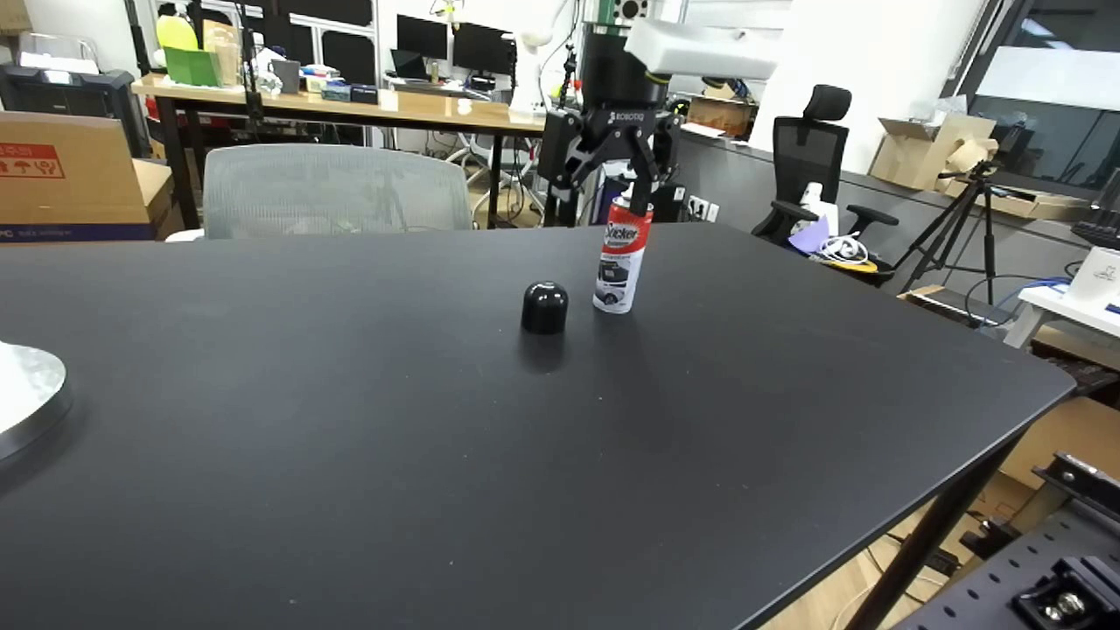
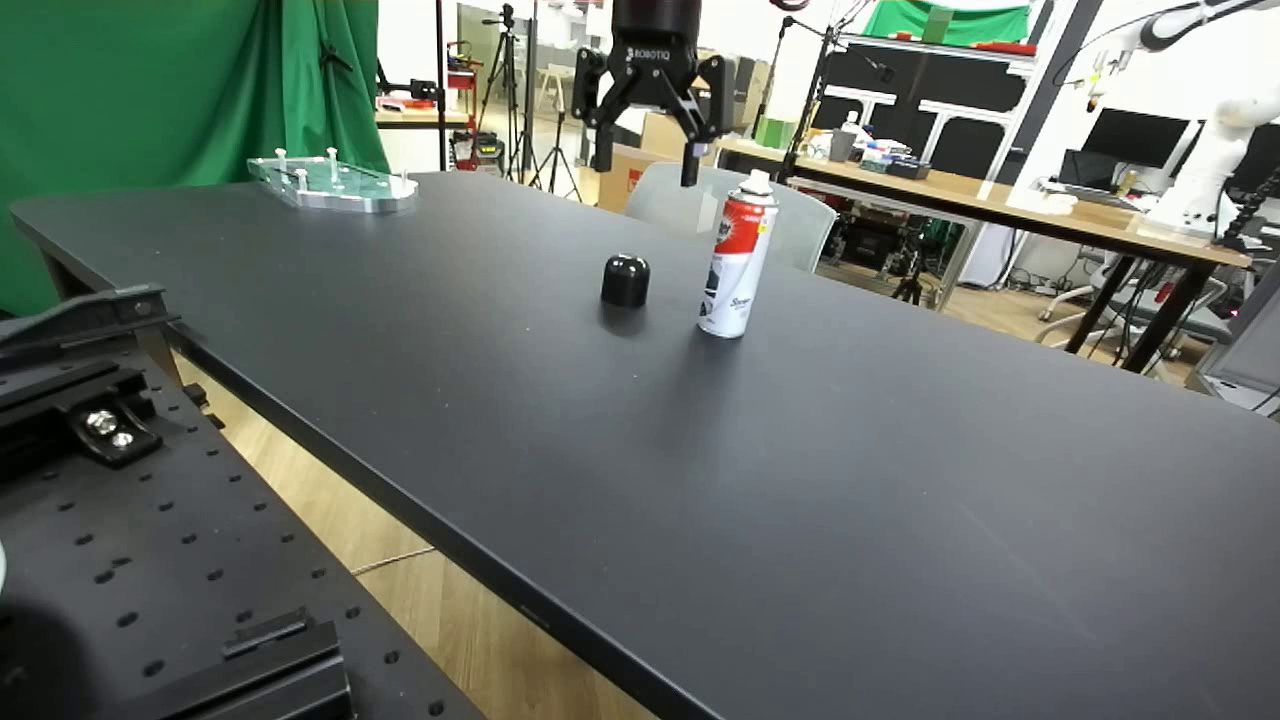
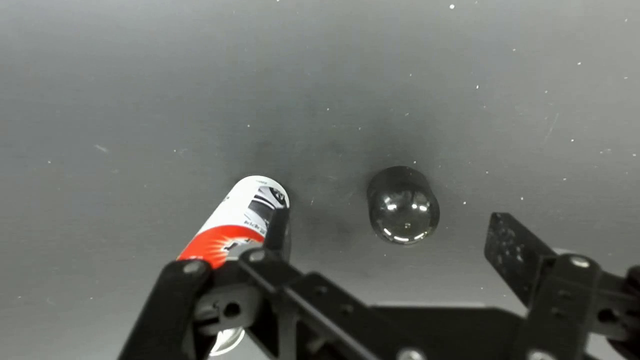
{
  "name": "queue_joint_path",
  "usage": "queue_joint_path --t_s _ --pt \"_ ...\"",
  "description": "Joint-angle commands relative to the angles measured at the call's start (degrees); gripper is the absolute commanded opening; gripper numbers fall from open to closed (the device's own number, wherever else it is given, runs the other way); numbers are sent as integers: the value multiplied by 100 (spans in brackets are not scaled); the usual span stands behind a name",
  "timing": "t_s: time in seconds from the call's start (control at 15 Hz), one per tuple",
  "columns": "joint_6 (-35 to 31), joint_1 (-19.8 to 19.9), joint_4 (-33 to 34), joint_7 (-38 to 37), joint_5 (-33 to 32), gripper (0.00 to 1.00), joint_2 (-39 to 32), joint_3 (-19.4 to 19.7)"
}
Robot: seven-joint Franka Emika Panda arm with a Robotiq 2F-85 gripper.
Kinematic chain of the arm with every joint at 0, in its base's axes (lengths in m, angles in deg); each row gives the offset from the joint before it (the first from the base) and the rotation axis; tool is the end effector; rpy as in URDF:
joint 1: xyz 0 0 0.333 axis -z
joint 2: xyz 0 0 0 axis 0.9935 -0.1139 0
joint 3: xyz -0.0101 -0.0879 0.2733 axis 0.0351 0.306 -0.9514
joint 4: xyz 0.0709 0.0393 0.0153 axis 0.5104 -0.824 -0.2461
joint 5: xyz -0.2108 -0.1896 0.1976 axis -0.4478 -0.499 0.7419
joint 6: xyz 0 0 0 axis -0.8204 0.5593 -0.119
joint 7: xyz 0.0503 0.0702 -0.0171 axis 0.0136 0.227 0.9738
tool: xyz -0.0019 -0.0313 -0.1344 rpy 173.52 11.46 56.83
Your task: Pick up the black lid from the table and put it on the white can.
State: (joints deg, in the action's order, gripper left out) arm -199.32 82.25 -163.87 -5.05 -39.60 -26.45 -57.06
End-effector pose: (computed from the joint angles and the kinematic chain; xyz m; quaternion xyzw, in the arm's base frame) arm 0.4840 0.0442 0.2520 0.9960 0.0780 0.0295 0.0323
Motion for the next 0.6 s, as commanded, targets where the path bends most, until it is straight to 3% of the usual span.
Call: queue_joint_path --t_s 0.0,0.53 --pt "-119 -134 481 -31 -161 100 -529 124" --pt "-147 -70 1266 635 438 100 -1526 -79"
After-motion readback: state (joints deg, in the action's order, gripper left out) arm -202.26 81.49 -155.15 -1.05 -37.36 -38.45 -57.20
